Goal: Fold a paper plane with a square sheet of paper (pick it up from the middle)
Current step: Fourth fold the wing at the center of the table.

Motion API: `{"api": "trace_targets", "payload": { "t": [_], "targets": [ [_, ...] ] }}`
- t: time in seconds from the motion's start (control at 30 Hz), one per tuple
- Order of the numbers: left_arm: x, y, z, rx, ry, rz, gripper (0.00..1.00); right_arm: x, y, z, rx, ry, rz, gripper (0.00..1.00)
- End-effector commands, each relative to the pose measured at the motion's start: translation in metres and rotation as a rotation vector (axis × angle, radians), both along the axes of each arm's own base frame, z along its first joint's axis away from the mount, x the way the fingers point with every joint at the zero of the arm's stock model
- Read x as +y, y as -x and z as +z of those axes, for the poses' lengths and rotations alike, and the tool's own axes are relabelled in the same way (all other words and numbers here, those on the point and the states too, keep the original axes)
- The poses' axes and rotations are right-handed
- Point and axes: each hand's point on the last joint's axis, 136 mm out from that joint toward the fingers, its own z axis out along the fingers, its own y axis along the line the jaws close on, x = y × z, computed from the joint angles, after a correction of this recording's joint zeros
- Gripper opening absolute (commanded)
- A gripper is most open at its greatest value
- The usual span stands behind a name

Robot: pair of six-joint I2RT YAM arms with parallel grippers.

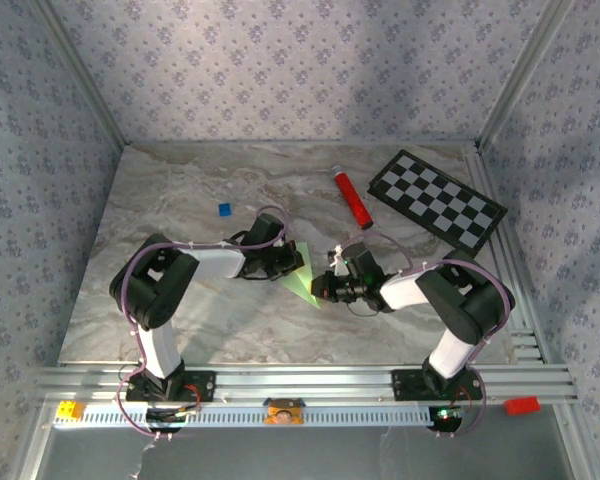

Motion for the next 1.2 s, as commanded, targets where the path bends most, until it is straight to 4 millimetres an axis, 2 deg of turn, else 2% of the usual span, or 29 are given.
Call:
{"api": "trace_targets", "payload": {
  "t": [0.0, 0.4, 0.67, 0.83, 1.17],
  "targets": [
    [-0.004, -0.001, -0.005, -0.002, -0.019, -0.02, 0.03, -0.02, 0.016, -0.043, 0.123, 0.14, -0.036, 0.01],
    [-0.004, 0.002, -0.015, 0.02, -0.03, -0.026, 0.03, -0.02, 0.017, -0.043, 0.132, 0.14, -0.038, 0.02],
    [0.002, 0.007, -0.026, 0.049, -0.062, -0.018, 0.02, -0.015, 0.016, -0.026, 0.111, 0.12, -0.016, 0.12],
    [0.002, 0.007, -0.027, 0.05, -0.062, -0.018, 0.02, -0.016, 0.022, -0.02, 0.094, 0.145, 0.017, 0.19],
    [0.002, 0.007, -0.027, 0.051, -0.061, -0.019, 0.02, -0.023, 0.031, -0.022, 0.101, 0.187, 0.031, 0.2]
  ]
}}
